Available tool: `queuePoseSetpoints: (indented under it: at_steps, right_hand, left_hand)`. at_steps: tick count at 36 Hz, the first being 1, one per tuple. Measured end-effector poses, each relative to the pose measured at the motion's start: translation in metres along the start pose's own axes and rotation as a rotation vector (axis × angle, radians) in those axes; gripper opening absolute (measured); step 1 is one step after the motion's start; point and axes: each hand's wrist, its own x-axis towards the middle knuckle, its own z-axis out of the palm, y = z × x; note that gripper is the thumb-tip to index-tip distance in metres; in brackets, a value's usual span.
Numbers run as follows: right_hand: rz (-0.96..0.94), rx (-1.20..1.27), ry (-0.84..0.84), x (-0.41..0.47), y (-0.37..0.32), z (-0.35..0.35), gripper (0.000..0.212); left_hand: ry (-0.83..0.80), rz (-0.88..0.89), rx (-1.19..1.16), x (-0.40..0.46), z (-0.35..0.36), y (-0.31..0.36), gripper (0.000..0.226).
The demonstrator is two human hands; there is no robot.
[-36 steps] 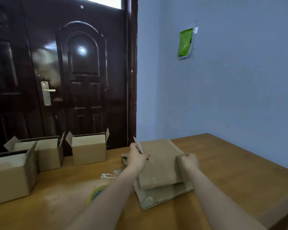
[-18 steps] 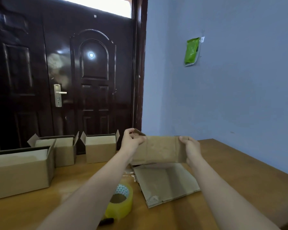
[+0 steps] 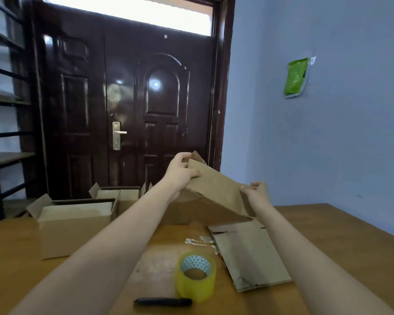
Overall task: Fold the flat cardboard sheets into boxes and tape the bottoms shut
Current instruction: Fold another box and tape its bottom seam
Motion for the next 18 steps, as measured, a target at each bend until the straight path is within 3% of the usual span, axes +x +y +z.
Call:
queuePoseSetpoints:
  at_steps: [3,7,10,14,18]
  right_hand:
    - [-0.092,-0.065,-0.056,-0.011,-0.002,0.022,0.053]
    - [-0.193,-0.289,-0.164,-0.027,0.001,0.046,0.06]
    - [-0.316,-0.32,-0.272,-0.041,-0.001,0.058,0.069]
    - [-0.494,-0.526,-0.387,-0.053,-0.002,0.074,0.107]
    - [-0.593,-0.525,-0.491,-0.051,-0.001,0.094,0.119]
  left_hand:
    - [0.069,0.032,0.079,0.003,-0.011,0.008,0.056]
    - [0.103,0.036,0.159,0.005,-0.03,0.011,0.054]
    - [0.138,0.031,0.205,0.005,-0.044,0.009,0.054]
    - [0.16,0.028,0.281,0.005,-0.057,0.005,0.054]
    - [0.141,0.025,0.327,0.007,-0.06,0.005,0.053]
